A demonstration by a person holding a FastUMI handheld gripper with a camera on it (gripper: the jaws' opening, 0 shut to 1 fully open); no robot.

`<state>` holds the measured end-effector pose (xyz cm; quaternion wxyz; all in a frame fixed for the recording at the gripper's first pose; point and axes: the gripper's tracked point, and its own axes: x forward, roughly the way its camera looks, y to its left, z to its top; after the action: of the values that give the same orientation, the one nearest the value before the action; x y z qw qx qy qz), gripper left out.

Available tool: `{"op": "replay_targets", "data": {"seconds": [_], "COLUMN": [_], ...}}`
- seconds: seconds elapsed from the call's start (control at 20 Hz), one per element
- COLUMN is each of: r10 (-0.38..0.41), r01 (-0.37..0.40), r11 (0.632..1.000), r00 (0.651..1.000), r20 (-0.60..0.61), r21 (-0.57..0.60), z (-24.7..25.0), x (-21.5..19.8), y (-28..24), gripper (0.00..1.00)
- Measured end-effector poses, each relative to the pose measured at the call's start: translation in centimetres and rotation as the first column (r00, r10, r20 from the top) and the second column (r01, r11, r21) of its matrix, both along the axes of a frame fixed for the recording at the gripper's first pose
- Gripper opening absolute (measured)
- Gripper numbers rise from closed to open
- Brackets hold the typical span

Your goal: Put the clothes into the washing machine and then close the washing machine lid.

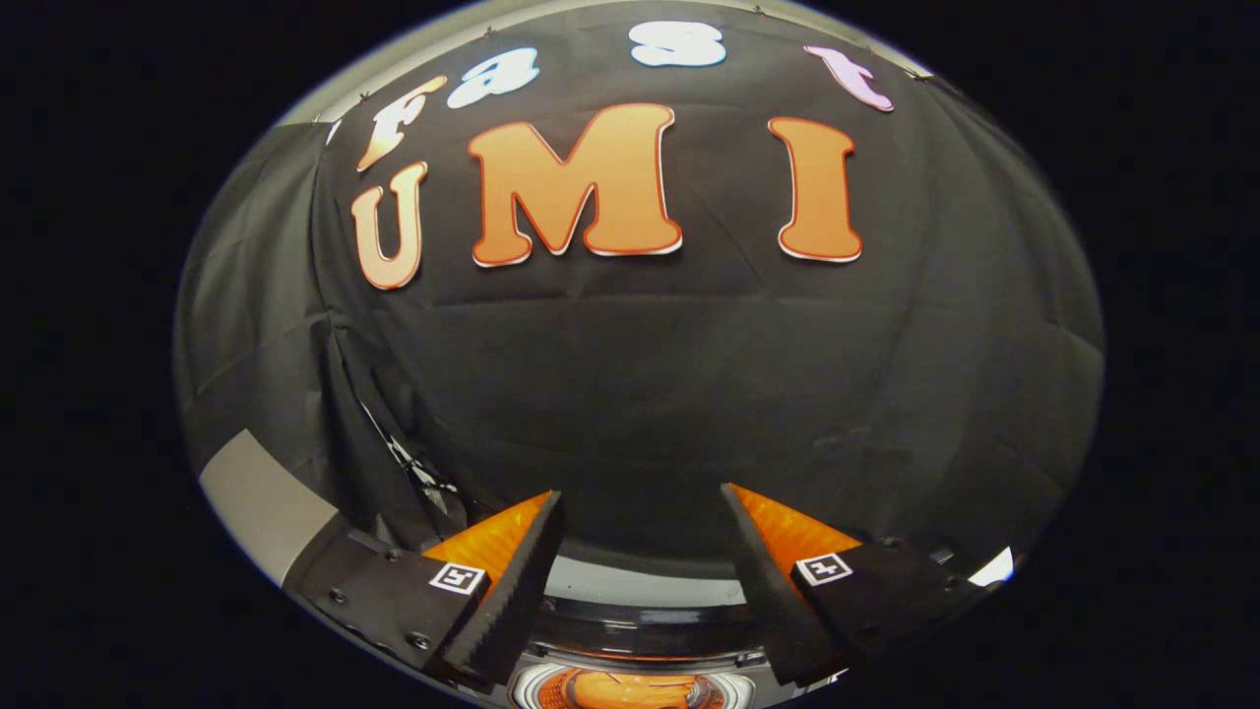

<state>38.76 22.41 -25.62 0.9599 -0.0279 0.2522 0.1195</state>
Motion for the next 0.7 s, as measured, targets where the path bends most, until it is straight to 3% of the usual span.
{"op": "replay_targets", "data": {"seconds": [0.1, 0.7], "r10": [-0.032, -0.021], "r01": [0.032, 0.021], "r11": [0.999, 1.000], "r00": [0.998, 1.000], "r20": [-0.055, -0.015], "r21": [-0.011, -0.011], "z": [-2.0, -1.2], "x": [0.5, -2.0], "y": [-0.6, -0.8], "gripper": [0.98, 0.97]}}
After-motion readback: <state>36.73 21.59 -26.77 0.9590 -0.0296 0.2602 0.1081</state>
